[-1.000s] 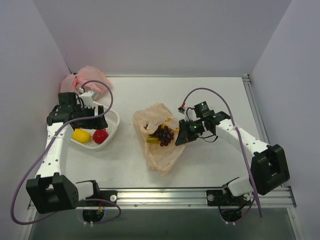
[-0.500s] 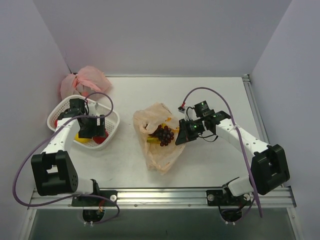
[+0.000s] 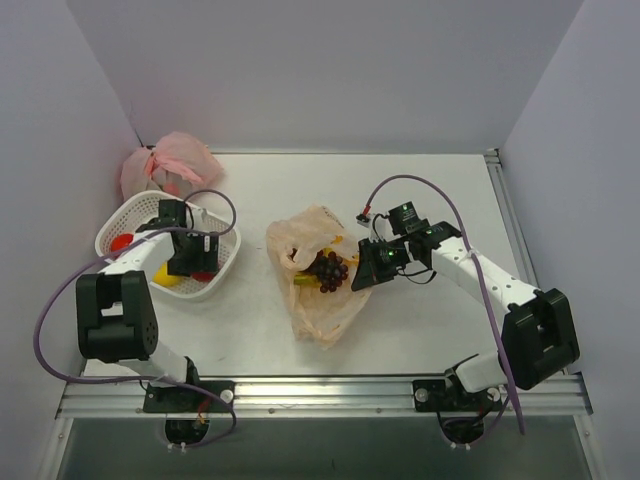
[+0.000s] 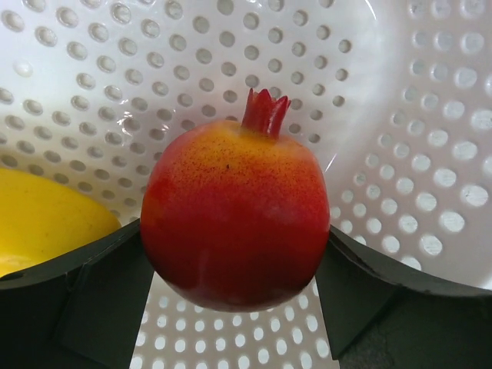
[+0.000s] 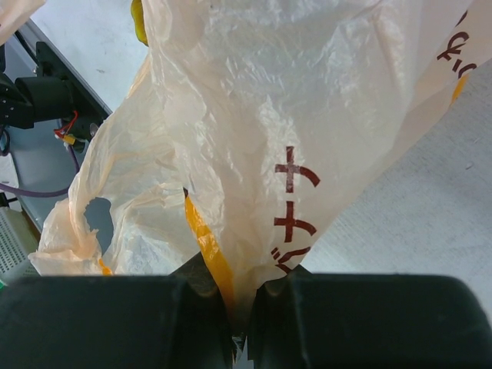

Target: Place the fake fruits into the plastic bag and tie a complex knot

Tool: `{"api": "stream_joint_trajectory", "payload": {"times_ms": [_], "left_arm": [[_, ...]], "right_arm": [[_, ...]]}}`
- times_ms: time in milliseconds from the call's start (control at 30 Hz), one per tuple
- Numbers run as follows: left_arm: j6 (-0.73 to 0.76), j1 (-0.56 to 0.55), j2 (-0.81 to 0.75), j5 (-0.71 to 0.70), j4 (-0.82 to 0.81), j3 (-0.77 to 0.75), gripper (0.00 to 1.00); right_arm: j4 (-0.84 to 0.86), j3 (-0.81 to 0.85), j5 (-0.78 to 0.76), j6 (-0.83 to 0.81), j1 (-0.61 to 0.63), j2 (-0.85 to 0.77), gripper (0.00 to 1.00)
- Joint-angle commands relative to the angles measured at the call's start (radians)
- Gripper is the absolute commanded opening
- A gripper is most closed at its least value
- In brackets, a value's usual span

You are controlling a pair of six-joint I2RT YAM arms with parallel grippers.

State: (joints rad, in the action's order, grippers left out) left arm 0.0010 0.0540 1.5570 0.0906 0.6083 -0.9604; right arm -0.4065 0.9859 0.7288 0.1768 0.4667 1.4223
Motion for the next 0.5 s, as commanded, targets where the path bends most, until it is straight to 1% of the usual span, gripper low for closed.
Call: {"api": "stream_joint_trajectory", "payload": {"times_ms": [0,133,167,233,267,333,367,467], "left_arm": [[-0.029,-0.002,0.026,-0.038,-0.054,-0.031,0.87],[-0.018,-0.002,0.047,-0.005,-0.065,-0.067,0.87],[-0.010,-0.003,0.049,0.004,-0.064,-0.086,0.83],[-0.007,-0.002,0.032,0.027,-0.062,-0.098,0.79],[0.028,-0.003,0.020,0.055,-0.062,-0.109,0.76],[0.043,-0.003,-0.047,0.093,-0.055,-0.113,0.74],[0.044,-0.002,-0.113,0.151,-0.054,-0.112,0.73],[0.071,-0.031,-0.228,0.256,-0.044,-0.101,0.72]], "right_arm": [[-0.032,0.040,0.000,-0.017,0.006,0.012,0.00],[-0.032,0.043,0.001,-0.017,0.004,0.020,0.00],[-0.035,0.045,0.001,-0.019,0.006,0.021,0.00],[-0.034,0.049,0.003,-0.017,0.006,0.021,0.00],[-0.037,0.053,0.003,-0.019,0.006,0.021,0.00],[-0.038,0.053,0.001,-0.019,0.003,0.018,0.00],[-0.038,0.053,0.000,-0.019,0.003,0.017,0.00],[-0.038,0.053,0.001,-0.017,0.000,0.018,0.00]]}}
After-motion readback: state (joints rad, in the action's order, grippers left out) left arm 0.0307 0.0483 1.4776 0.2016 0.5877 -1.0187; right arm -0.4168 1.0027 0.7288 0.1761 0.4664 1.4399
